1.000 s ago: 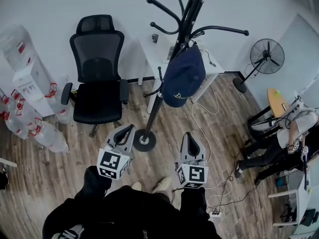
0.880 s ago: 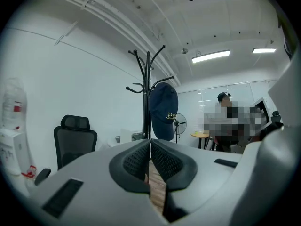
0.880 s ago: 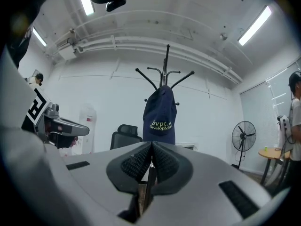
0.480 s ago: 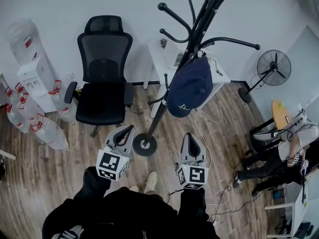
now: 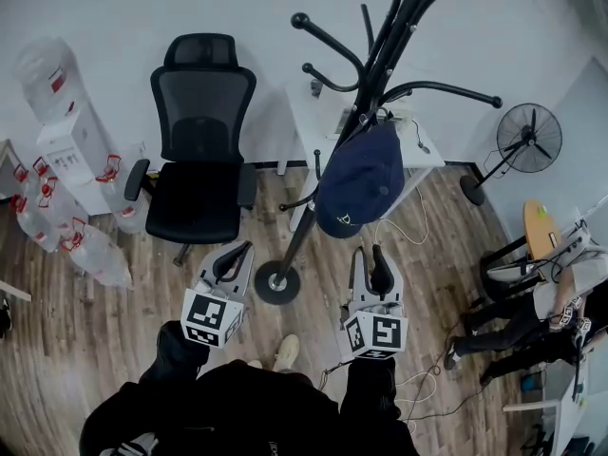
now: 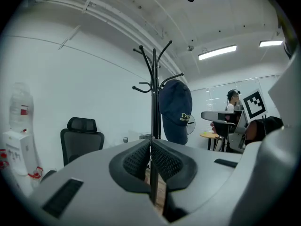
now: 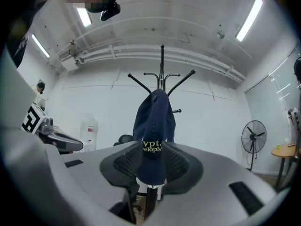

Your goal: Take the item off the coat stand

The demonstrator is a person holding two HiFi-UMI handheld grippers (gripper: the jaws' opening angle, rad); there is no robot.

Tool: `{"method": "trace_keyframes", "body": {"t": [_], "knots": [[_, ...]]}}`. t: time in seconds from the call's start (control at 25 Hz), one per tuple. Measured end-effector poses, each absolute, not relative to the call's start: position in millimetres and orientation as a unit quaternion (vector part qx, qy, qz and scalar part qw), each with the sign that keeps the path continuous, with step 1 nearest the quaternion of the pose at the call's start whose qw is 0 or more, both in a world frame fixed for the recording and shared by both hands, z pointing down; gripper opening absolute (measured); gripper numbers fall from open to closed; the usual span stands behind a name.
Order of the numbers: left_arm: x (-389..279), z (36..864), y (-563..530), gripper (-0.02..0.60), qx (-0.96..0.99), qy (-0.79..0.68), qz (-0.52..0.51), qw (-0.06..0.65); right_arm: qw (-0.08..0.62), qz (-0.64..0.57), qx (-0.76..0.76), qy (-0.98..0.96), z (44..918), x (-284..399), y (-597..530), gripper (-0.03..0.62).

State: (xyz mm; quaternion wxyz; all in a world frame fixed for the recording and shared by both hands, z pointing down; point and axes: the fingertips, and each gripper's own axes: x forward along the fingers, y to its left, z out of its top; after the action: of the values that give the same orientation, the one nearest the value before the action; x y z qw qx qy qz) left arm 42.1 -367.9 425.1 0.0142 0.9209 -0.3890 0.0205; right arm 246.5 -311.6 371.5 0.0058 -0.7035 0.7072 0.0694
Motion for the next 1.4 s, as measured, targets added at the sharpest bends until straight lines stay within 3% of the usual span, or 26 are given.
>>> {"method": "trace_keyframes", "body": {"t": [0.36, 0.68, 0.76, 1.04, 1.4], "knots": [[39, 424, -378, 0.026, 0.908, -0.419, 0.018, 0.016, 0.035, 0.073, -0.668, 0.74, 336, 251, -341, 0.28], [41, 425, -380, 0.026, 0.897, -0.441, 0.014, 0.02, 0.022, 0.069, -0.646, 0.76, 330, 250, -366, 0.304], [39, 426, -380, 0.026, 0.895, -0.445, 0.014, 0.021, 0.021, 0.067, -0.643, 0.763, 331, 249, -369, 0.29], [37, 430, -378, 0.026, 0.89, -0.455, 0.016, 0.026, 0.018, 0.066, -0.659, 0.749, 332, 258, -372, 0.027], [36, 431, -373, 0.026, 0.889, -0.456, 0.018, 0.026, 0.027, 0.064, -0.665, 0.744, 330, 262, -371, 0.02]]}}
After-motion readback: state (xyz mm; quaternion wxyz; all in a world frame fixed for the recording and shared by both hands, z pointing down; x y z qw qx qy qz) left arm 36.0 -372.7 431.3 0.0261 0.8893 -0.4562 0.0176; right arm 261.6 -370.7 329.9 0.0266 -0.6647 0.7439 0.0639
